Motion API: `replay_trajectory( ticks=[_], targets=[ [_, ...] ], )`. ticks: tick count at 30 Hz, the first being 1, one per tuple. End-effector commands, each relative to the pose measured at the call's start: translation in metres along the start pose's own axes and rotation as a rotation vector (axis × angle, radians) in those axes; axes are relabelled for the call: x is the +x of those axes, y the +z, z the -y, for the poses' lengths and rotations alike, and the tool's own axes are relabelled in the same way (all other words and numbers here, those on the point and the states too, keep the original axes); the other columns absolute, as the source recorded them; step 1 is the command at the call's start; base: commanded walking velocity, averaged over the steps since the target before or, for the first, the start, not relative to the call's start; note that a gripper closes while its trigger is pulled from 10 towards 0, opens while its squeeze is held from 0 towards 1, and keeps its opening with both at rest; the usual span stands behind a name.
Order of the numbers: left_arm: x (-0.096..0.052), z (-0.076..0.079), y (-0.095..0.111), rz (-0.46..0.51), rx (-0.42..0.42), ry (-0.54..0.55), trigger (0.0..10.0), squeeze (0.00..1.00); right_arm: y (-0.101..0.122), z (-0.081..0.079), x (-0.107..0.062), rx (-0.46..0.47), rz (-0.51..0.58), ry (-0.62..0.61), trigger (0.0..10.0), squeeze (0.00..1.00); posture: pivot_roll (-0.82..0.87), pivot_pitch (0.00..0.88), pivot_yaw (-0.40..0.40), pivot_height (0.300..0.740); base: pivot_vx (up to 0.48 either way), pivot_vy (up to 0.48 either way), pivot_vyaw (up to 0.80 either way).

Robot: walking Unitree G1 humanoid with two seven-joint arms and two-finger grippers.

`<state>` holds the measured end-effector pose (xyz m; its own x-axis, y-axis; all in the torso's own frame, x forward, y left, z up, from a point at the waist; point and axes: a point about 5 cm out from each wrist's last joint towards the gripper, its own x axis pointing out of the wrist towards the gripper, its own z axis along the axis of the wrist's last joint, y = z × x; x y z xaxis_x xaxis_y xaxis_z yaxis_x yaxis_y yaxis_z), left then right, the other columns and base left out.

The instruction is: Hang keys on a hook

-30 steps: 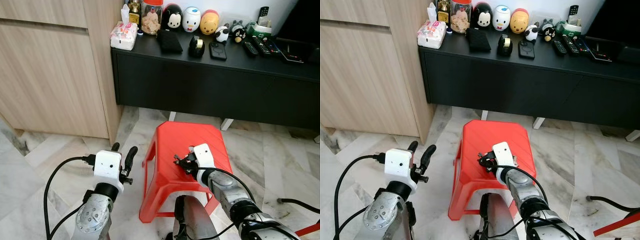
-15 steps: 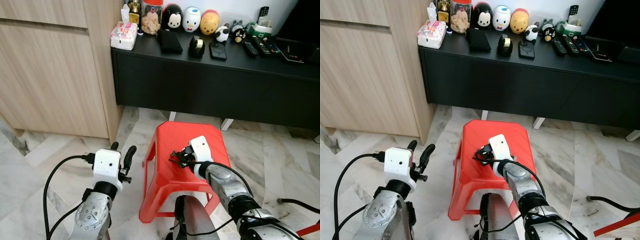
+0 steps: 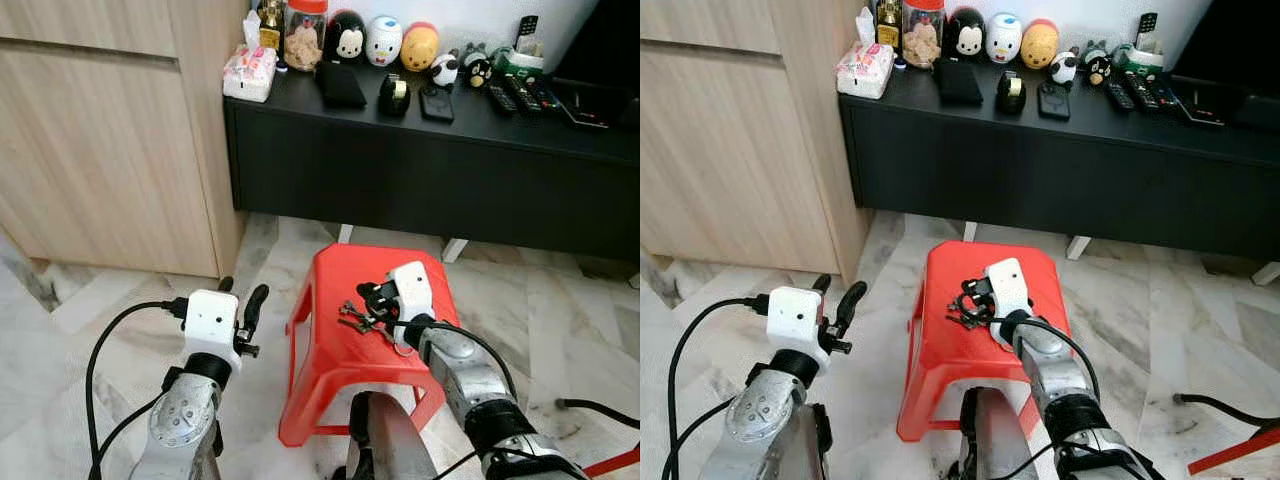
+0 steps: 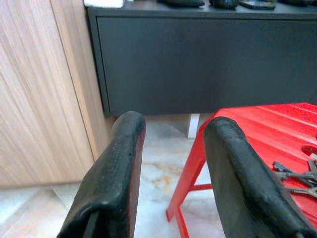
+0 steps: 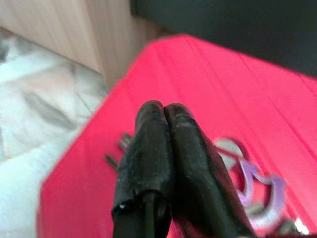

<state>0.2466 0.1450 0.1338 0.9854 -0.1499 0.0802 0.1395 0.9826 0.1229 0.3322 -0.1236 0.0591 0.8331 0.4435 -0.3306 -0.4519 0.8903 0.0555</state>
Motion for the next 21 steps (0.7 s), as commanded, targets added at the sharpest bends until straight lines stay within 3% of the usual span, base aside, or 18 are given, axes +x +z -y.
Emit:
replay_trajectory(
  ticks=[1, 2, 3, 5, 11, 20, 21],
  targets=[
    [0.002, 0.008, -0.003, -0.008, -0.005, -0.041, 10.0, 0.0, -0.016, 0.009, -0.005, 0.052, -0.082, -0.059, 10.0, 0.0, 0.05, 0.05, -0.156, 0.55, 0.0, 0.0, 0.0],
    [0.002, 0.01, -0.003, -0.008, -0.005, -0.046, 10.0, 0.0, -0.021, 0.009, -0.005, 0.085, -0.105, -0.066, 10.0, 0.0, 0.05, 0.051, -0.157, 0.55, 0.0, 0.0, 0.0],
    [0.002, 0.01, -0.003, -0.008, -0.005, -0.049, 10.0, 0.0, -0.024, 0.008, -0.005, 0.118, -0.113, -0.072, 10.0, 0.95, 0.06, 0.052, -0.157, 0.55, 0.0, 0.0, 0.0],
    [0.002, 0.011, -0.003, -0.008, -0.004, -0.052, 10.0, 0.0, -0.027, 0.008, -0.004, 0.159, -0.12, -0.082, 10.0, 1.0, 0.06, 0.053, -0.158, 0.55, 0.0, 0.0, 0.0],
    [-0.001, 0.007, -0.003, -0.015, 0.003, -0.051, 10.0, 0.0, -0.029, 0.005, -0.005, 0.305, -0.093, -0.115, 10.0, 1.0, 0.07, 0.062, -0.158, 0.55, 0.0, 0.0, 0.0],
    [-0.002, 0.006, -0.004, -0.016, 0.007, -0.054, 10.0, 0.0, -0.023, 0.013, -0.008, 0.303, -0.058, -0.134, 10.0, 1.0, 0.07, 0.059, -0.152, 0.55, 0.0, 0.0, 0.0],
    [-0.001, 0.007, -0.004, -0.015, 0.007, -0.056, 10.0, 0.0, -0.026, 0.016, -0.01, 0.289, -0.079, -0.151, 10.0, 0.82, 0.07, 0.057, -0.151, 0.55, 0.0, 0.0, 0.0]
  ],
)
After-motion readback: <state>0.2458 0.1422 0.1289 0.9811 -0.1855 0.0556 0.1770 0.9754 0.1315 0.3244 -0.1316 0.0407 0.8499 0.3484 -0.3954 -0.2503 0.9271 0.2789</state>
